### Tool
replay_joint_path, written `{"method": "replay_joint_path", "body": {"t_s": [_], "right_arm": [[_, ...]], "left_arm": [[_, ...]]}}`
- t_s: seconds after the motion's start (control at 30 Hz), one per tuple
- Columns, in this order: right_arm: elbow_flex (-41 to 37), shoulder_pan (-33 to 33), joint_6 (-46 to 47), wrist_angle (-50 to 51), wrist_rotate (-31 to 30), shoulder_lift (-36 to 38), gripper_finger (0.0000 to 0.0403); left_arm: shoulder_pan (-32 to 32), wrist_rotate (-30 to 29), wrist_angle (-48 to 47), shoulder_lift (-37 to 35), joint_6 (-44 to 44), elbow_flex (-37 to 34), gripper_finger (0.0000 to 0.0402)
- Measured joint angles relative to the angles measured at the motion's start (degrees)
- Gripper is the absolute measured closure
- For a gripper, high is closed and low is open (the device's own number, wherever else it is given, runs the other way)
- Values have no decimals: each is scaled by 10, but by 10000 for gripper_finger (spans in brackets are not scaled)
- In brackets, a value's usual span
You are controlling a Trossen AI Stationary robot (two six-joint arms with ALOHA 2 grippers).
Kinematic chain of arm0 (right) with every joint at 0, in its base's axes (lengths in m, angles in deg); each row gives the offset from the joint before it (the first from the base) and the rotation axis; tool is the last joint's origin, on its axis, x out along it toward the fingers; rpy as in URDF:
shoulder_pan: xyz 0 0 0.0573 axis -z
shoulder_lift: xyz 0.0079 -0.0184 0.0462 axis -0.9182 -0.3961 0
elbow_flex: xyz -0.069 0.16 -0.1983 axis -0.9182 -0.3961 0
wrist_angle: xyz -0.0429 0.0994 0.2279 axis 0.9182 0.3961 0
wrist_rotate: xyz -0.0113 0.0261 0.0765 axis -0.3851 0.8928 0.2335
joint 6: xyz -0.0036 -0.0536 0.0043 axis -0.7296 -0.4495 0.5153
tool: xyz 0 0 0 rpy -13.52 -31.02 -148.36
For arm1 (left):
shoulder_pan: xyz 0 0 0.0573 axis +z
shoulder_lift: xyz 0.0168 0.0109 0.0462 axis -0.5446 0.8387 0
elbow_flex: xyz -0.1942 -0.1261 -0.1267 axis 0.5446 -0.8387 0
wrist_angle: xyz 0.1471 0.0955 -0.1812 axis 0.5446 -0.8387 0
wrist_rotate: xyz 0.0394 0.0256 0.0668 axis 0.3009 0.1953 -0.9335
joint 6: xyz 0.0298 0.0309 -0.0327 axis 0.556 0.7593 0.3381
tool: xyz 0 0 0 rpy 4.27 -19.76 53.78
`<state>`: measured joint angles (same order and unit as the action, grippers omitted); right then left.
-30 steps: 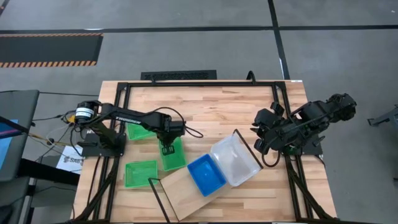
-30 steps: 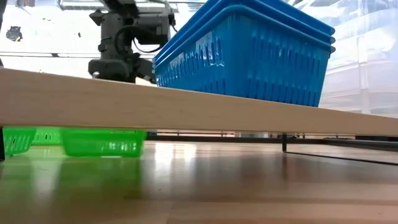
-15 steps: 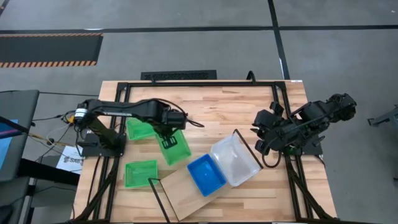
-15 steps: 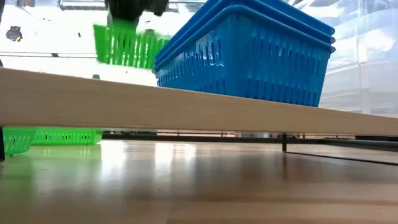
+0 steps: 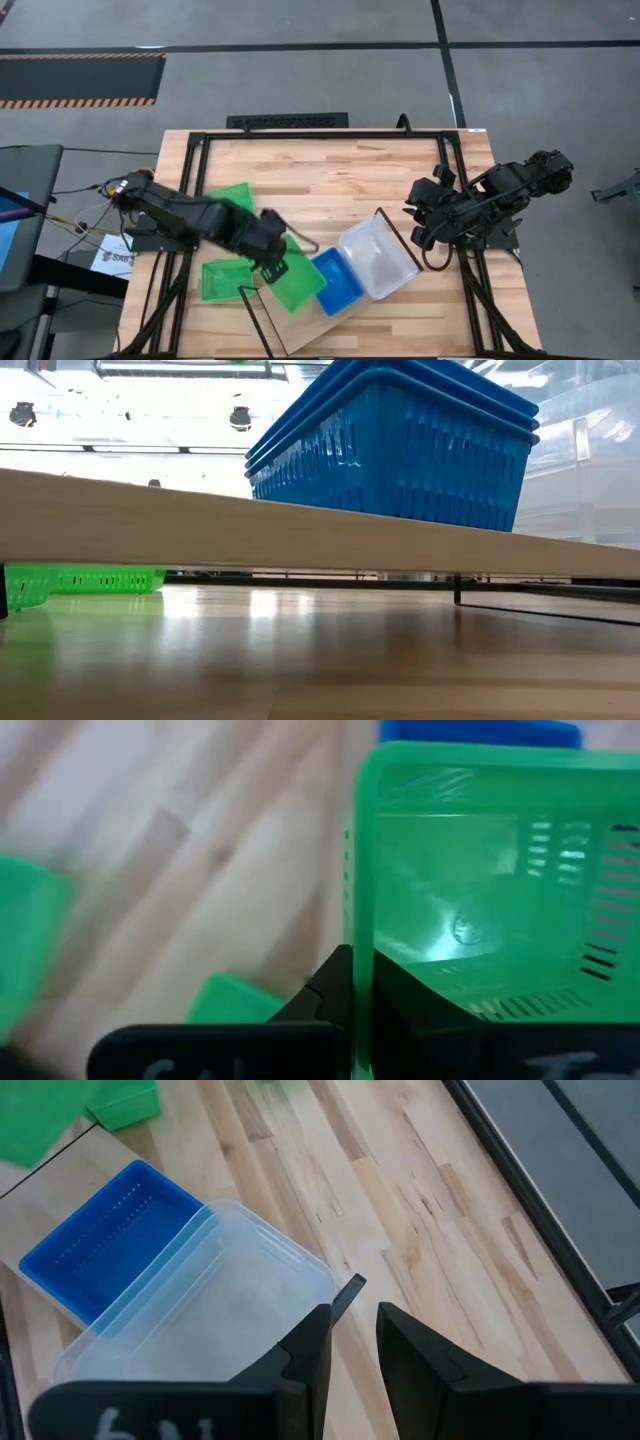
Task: Stack baskets on shelf by color
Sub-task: Put the middle green basket on the shelf
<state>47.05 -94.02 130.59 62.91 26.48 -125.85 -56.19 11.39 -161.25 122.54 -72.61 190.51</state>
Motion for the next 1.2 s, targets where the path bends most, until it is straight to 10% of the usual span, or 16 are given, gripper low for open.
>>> {"method": "replay_joint_path", "body": {"t_s": [1.2], "right_arm": [[0,0,8,-3,2,0,297]], "left_arm": [[-76,37,224,0,-34,-215,400]]}}
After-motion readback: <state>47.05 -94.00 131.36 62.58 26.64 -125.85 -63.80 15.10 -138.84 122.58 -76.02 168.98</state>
